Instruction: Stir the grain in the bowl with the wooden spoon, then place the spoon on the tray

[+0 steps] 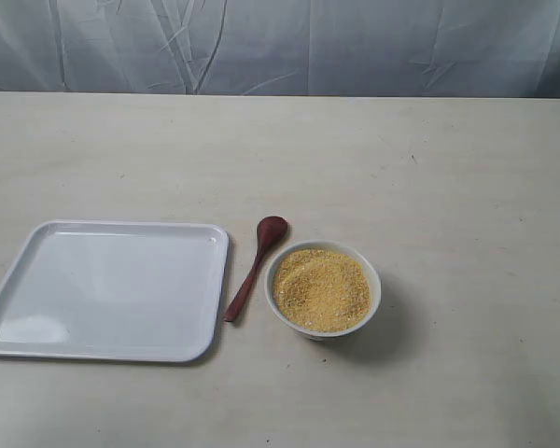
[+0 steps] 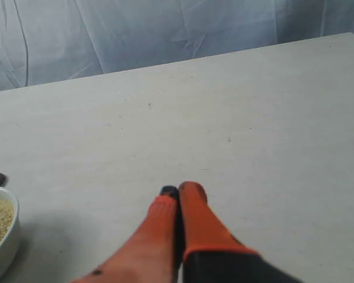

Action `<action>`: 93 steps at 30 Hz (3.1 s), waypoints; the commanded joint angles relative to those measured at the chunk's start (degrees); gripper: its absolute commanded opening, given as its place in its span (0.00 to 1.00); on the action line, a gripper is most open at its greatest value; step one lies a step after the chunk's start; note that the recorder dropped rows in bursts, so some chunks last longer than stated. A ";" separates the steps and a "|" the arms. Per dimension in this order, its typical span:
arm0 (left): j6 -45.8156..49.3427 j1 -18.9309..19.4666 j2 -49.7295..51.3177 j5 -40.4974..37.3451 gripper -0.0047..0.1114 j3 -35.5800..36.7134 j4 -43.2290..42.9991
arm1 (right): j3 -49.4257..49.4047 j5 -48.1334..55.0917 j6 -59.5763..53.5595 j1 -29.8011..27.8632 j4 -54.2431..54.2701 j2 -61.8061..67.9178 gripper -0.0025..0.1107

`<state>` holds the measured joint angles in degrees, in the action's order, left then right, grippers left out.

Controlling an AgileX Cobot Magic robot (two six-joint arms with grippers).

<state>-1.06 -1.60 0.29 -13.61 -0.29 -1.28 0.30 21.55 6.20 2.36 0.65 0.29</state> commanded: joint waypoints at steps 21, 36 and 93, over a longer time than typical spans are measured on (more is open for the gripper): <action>-0.17 -0.20 -0.29 21.83 0.04 0.29 -1.79 | -0.30 -0.71 -0.14 -0.34 -0.11 -0.29 0.02; -1.61 -0.20 0.10 26.38 0.04 -3.90 3.17 | -0.30 -0.71 -0.14 -0.34 -0.11 -0.29 0.02; 11.72 -35.66 109.75 -16.09 0.19 -65.42 21.38 | -0.30 -0.71 -0.14 -0.34 -0.11 -0.29 0.02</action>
<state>10.82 -36.90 109.02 -30.25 -65.49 19.84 0.30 21.55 6.23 2.36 0.65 0.29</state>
